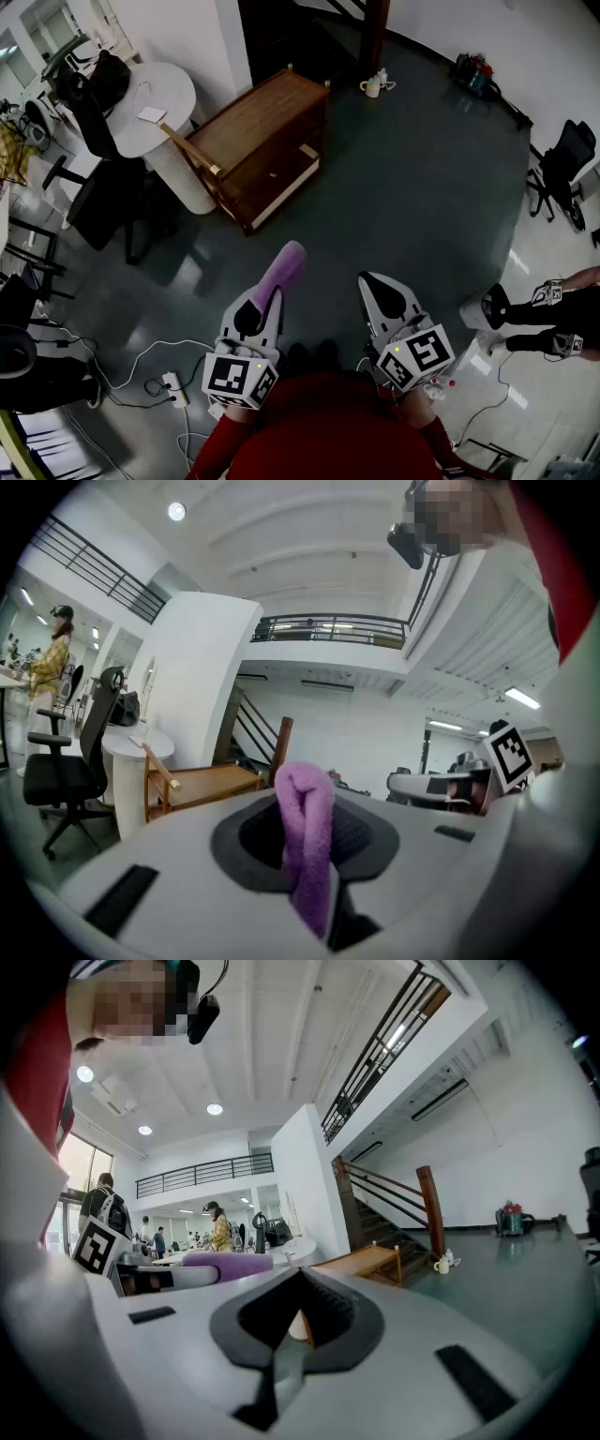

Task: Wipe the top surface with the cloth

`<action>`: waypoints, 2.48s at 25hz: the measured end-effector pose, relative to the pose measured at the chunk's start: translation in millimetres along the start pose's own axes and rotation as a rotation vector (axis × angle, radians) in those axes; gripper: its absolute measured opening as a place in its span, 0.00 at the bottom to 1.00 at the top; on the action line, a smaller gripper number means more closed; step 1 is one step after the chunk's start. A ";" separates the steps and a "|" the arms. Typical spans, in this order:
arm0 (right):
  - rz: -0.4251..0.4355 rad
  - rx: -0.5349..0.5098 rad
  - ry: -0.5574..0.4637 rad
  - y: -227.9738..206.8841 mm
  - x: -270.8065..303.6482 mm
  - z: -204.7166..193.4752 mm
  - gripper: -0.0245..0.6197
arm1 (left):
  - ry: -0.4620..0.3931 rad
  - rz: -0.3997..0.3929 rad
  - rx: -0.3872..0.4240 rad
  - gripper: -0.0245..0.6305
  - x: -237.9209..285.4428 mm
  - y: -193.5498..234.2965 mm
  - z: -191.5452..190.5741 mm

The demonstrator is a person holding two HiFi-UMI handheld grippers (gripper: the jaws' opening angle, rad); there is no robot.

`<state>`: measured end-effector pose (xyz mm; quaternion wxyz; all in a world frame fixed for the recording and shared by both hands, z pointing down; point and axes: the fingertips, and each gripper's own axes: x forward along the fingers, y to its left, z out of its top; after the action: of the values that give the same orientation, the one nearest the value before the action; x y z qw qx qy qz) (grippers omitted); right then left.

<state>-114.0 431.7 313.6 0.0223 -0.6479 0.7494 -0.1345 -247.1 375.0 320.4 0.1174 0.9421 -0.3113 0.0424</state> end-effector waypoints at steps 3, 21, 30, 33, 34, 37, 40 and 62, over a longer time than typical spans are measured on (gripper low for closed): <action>-0.012 -0.011 -0.017 -2.7 -0.5 4.7 0.06 | -0.012 -0.007 0.007 0.15 1.7 -0.1 3.8; -0.030 -0.006 -0.038 -16.6 2.7 2.3 0.06 | -0.018 0.020 -0.012 0.15 11.6 9.9 1.8; -0.043 0.009 -0.032 -26.2 -4.4 -1.1 0.06 | -0.004 0.023 -0.036 0.15 15.9 4.5 -5.5; -0.055 0.014 -0.031 -34.1 -8.1 -1.9 0.06 | 0.003 0.024 -0.036 0.15 21.1 1.9 -8.0; -0.058 0.015 -0.034 -37.4 -9.2 -1.3 0.06 | 0.003 0.024 -0.034 0.15 23.6 0.8 -8.1; -0.064 0.015 -0.039 -47.1 -10.7 -0.1 0.06 | 0.001 0.025 -0.029 0.15 32.5 -2.1 -7.8; -0.068 0.022 -0.037 -58.3 -10.9 -0.4 0.06 | -0.001 0.025 -0.018 0.15 43.6 -5.9 -6.6; -0.055 0.028 -0.032 -125.6 131.6 31.0 0.06 | 0.017 0.090 -0.035 0.15 182.5 105.0 21.5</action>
<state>-7.4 282.2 331.3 0.0396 -0.6699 0.7289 -0.1353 -163.1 182.6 347.9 0.1343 0.9246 -0.3531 0.0501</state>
